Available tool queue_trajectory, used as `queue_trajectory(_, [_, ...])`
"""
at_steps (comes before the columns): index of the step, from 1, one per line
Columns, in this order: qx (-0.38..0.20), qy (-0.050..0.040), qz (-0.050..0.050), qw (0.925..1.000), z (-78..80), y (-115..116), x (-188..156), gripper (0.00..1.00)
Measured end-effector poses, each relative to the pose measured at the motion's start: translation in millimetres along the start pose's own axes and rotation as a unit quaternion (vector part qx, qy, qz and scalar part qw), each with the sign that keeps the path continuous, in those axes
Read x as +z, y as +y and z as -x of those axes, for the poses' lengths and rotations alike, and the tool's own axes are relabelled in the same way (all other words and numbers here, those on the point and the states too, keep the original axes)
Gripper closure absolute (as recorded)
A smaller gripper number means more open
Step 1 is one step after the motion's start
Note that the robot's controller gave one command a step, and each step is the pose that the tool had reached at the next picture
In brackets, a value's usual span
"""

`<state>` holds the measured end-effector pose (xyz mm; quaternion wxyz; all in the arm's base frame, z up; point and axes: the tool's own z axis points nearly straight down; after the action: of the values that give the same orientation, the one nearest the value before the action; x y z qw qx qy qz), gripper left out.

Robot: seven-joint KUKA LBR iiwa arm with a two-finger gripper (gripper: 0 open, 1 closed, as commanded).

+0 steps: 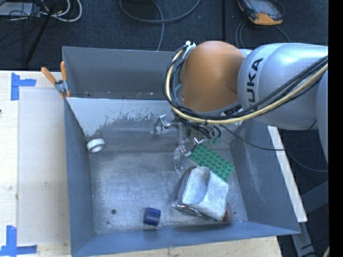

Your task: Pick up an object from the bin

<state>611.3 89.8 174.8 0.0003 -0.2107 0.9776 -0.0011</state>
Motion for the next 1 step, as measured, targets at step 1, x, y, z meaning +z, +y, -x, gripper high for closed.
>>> queue_trajectory(1, [-0.137,0.0028,0.003,0.9906,-119.9,-16.2,51.8,0.0])
